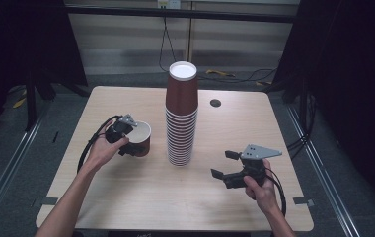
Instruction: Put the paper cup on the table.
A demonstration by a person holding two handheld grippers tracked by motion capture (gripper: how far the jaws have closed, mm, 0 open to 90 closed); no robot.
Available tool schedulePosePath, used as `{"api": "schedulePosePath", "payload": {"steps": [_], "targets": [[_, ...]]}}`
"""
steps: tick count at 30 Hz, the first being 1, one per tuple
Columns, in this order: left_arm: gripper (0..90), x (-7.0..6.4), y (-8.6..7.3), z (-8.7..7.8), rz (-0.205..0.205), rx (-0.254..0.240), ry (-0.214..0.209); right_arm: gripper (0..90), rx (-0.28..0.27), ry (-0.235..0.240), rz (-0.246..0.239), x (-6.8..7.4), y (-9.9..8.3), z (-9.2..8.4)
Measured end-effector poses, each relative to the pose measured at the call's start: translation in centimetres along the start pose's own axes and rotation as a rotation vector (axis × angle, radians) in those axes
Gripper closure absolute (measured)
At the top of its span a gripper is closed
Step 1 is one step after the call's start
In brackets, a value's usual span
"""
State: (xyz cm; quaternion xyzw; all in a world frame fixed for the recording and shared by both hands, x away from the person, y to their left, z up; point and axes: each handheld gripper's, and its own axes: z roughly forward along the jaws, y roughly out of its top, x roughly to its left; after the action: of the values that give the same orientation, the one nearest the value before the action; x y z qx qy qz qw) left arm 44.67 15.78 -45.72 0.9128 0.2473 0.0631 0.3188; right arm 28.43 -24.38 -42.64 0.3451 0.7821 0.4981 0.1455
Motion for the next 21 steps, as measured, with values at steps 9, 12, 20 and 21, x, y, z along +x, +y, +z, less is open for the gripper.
{"api": "schedulePosePath", "payload": {"steps": [9, 12, 20, 21], "targets": [[15.5, -0.1, -1.2, 0.4, -0.037, -0.017, -0.003, 13.9, 0.002, -0.001, 0.002, 0.0, -0.1, 0.0], [15.5, -0.1, -1.6, 0.5, -0.042, -0.014, -0.013, 13.9, 0.005, -0.001, 0.004, 0.0, -0.1, 0.0], [15.5, -0.8, -2.6, -0.5, -0.044, -0.038, 0.037, 13.9, 0.008, -0.006, 0.005, -0.1, -0.1, 0.1], [15.6, -0.9, -2.6, -0.7, -0.044, -0.042, 0.041, 13.9, 0.008, -0.008, 0.006, -0.1, -0.2, 0.0]]}}
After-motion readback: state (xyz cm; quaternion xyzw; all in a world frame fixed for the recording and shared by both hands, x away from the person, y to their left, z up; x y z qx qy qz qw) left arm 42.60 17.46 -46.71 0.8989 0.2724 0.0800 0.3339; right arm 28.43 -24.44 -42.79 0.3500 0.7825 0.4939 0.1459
